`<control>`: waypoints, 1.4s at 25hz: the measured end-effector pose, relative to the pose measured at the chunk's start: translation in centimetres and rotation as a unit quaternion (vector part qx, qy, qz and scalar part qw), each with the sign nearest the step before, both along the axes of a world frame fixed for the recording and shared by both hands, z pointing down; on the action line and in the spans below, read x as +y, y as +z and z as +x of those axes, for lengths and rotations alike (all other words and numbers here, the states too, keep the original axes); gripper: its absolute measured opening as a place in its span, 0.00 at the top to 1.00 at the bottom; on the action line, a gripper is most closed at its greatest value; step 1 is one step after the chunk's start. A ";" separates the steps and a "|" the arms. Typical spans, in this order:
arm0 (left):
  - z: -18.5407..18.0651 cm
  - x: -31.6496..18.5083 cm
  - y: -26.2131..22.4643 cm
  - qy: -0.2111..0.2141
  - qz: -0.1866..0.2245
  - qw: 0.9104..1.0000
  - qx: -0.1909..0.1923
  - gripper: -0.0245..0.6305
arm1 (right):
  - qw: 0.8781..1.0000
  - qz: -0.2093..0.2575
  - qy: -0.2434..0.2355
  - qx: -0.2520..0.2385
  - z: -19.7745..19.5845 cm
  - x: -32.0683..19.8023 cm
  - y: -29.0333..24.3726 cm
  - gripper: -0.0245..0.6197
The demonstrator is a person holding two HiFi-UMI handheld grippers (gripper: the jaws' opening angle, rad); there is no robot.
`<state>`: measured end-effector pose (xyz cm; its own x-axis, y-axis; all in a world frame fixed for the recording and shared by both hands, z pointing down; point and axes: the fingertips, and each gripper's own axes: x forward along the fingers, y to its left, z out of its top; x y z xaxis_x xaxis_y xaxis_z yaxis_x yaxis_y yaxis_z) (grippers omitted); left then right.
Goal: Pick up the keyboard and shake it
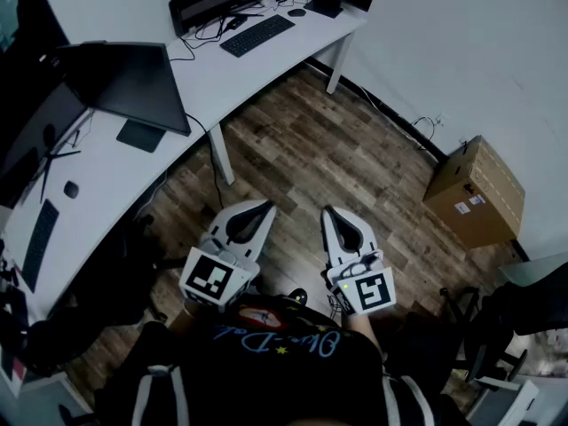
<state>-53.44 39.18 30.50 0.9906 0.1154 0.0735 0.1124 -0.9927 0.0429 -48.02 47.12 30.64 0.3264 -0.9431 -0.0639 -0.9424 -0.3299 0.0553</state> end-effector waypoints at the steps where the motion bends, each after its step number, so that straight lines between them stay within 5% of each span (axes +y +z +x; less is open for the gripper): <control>1: 0.0 0.1 0.0 0.000 0.000 1.000 -0.001 0.95 | 1.000 0.000 -0.001 0.001 0.0 0.0 0.0 0.96; 20: 1.8 3.6 0.3 0.004 0.006 1.000 -0.005 0.95 | 1.000 0.005 0.000 -0.012 1.8 3.6 0.3 0.96; 24: 3.0 5.5 0.8 0.017 0.004 1.000 -0.015 0.84 | 1.000 -0.002 0.005 -0.017 2.8 5.5 0.8 0.95; 28: 4.3 8.0 1.5 0.025 -0.004 0.999 -0.023 0.83 | 1.000 -0.017 0.014 -0.019 4.0 8.2 1.2 0.84; 35: 6.4 12.8 1.9 0.050 0.011 0.998 -0.027 0.79 | 0.999 -0.011 0.014 -0.036 5.4 13.0 2.0 0.80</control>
